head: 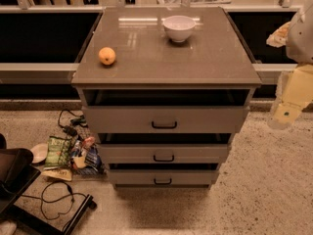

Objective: Open top drawer

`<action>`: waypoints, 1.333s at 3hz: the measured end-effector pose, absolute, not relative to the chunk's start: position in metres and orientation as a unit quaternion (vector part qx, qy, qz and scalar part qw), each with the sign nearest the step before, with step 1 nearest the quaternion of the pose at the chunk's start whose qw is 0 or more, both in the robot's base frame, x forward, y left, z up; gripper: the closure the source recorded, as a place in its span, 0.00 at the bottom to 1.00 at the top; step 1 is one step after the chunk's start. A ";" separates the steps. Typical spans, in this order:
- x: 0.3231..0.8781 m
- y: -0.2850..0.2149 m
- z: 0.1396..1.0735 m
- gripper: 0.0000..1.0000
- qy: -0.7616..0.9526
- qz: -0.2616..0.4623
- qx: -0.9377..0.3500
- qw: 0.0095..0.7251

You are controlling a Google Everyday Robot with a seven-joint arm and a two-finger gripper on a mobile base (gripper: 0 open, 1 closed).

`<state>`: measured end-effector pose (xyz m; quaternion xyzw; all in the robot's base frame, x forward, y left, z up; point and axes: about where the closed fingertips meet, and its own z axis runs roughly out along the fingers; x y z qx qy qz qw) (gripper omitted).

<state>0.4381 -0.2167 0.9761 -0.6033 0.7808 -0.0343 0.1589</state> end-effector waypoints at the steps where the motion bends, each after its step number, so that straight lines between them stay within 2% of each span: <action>1: 0.438 -0.217 0.976 0.00 0.781 -0.034 -0.603 0.159; 2: 0.439 -0.221 0.965 0.00 0.785 -0.032 -0.597 0.161; 4: 0.456 -0.219 0.861 0.00 0.770 -0.055 -0.618 0.146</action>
Offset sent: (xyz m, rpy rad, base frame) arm 0.0021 -0.0122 -0.0365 0.0253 0.0219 -0.0349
